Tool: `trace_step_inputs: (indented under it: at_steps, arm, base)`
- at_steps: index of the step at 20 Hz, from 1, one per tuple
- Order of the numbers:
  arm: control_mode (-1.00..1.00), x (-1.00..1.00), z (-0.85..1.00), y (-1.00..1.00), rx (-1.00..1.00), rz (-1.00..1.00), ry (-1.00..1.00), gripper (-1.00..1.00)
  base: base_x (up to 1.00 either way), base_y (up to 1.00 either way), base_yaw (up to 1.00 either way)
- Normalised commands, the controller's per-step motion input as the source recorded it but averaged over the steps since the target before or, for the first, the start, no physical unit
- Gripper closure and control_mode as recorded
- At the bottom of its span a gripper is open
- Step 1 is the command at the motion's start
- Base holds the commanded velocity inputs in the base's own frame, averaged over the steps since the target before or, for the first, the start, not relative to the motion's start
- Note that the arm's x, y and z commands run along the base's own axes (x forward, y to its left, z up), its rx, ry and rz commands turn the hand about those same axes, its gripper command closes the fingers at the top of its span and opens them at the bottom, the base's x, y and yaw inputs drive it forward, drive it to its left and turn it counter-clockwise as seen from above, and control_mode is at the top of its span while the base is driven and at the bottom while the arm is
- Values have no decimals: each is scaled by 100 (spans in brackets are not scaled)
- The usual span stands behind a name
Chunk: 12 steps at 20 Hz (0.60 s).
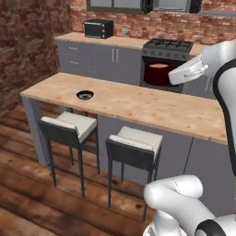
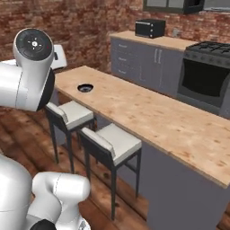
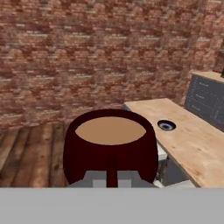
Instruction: Pick the cup of tea, navigate to the dining table, and place it on the saucer.
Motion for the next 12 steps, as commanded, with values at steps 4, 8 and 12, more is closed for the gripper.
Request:
trace_step_inputs:
  at_steps: [4, 8, 12]
  arm:
    - [100, 0, 0, 0, 0, 0, 0, 100]
    - [100, 0, 0, 0, 0, 0, 0, 100]
    - [100, 0, 0, 0, 0, 0, 0, 100]
  base:
    - [43, 90, -34]
    - [42, 84, -32]
    - [42, 76, -32]
